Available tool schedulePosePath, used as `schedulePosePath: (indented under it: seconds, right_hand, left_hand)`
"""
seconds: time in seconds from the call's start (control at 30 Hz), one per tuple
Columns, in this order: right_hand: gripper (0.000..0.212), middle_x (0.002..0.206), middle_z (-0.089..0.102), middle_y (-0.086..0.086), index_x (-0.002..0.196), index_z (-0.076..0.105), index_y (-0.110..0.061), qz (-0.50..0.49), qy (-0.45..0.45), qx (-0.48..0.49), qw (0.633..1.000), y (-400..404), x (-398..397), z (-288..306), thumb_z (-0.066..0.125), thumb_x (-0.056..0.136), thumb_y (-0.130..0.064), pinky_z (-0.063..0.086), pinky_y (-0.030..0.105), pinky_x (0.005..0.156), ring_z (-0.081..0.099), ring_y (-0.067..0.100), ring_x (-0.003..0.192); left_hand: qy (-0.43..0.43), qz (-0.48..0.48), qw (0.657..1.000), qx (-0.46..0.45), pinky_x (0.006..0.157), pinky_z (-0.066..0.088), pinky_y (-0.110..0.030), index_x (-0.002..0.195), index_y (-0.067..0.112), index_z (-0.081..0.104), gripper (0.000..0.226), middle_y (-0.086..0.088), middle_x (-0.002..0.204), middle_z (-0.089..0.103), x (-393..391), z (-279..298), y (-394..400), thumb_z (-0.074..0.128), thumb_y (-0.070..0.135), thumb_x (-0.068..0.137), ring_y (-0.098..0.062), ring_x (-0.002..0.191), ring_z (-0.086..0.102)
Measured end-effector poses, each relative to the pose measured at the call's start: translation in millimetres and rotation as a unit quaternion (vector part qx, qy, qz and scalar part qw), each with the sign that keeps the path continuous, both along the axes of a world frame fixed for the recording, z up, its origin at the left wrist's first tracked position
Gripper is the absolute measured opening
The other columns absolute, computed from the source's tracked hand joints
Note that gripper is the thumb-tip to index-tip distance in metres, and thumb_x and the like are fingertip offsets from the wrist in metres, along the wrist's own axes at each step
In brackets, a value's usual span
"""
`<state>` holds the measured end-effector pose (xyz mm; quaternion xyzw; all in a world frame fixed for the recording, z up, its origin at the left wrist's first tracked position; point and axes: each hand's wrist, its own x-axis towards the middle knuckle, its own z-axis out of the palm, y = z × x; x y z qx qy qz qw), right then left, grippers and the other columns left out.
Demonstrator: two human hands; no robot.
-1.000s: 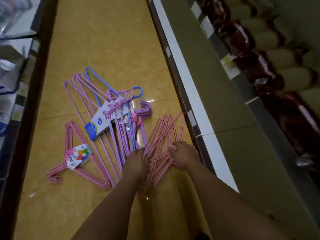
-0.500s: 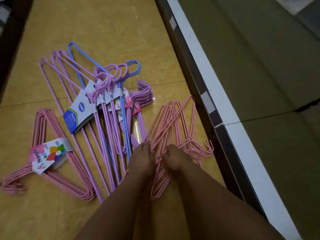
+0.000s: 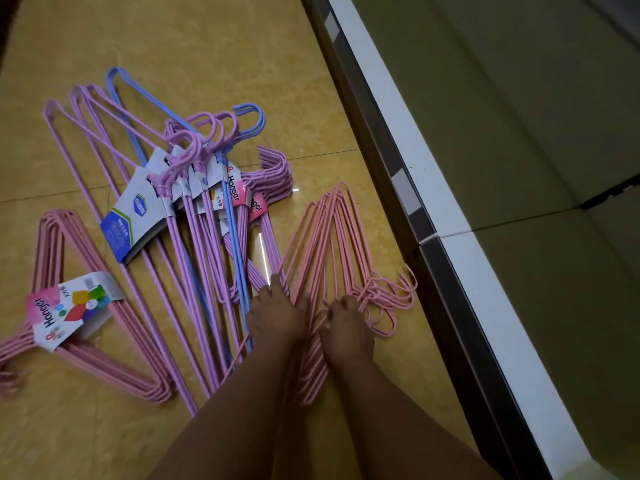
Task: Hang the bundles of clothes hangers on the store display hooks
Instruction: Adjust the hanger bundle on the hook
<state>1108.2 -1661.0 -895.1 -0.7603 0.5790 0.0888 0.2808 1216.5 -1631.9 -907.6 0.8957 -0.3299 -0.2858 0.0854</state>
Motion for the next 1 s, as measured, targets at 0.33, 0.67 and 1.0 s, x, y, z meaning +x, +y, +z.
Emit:
schedulePosePath:
  seconds: [0.33, 0.67, 1.0]
  right_hand:
    - [0.06, 0.119, 0.062, 0.019, 0.124, 0.053, 0.001, -0.58, -0.212, 0.223, 0.754, -2.6, 13.7, -28.8, 0.072, 0.075, -0.029, 0.053, 0.042, 0.088, 0.063, 0.036, 0.103]
    - [0.018, 0.058, 0.056, 0.014, 0.07, 0.054, -0.004, -0.573, -0.302, 0.323, 0.69, 1.9, 38.6, -28.4, 0.061, 0.085, -0.012, 0.042, 0.027, 0.055, 0.052, 0.021, 0.047]
    - [0.02, 0.064, 0.038, 0.011, 0.07, 0.041, 0.003, -0.602, -0.331, 0.333, 0.646, -6.9, 43.8, -1.4, 0.038, 0.089, 0.01, 0.035, 0.014, 0.028, 0.038, 0.02, 0.051]
  left_hand:
    - [0.0, -0.011, 0.997, 0.077, 0.11, 0.022, -0.05, 0.151, 0.017, -0.006, 0.122, -0.017, 0.151, 0.023, -7.7, -11.3, 1.3, 0.061, 0.075, 0.066, -0.037, 0.137, 0.026]
    - [0.057, 0.042, 0.997, 0.014, 0.089, 0.045, -0.042, 0.132, 0.003, 0.033, 0.077, -0.016, 0.128, 0.046, -13.9, -10.2, 4.0, 0.06, 0.054, 0.081, -0.035, 0.115, 0.051]
    - [0.039, 0.103, 0.992, -0.056, 0.073, 0.045, -0.039, 0.12, 0.007, 0.04, 0.042, -0.017, 0.105, 0.062, -9.5, 6.9, 14.5, 0.059, 0.026, 0.087, -0.037, 0.098, 0.06]
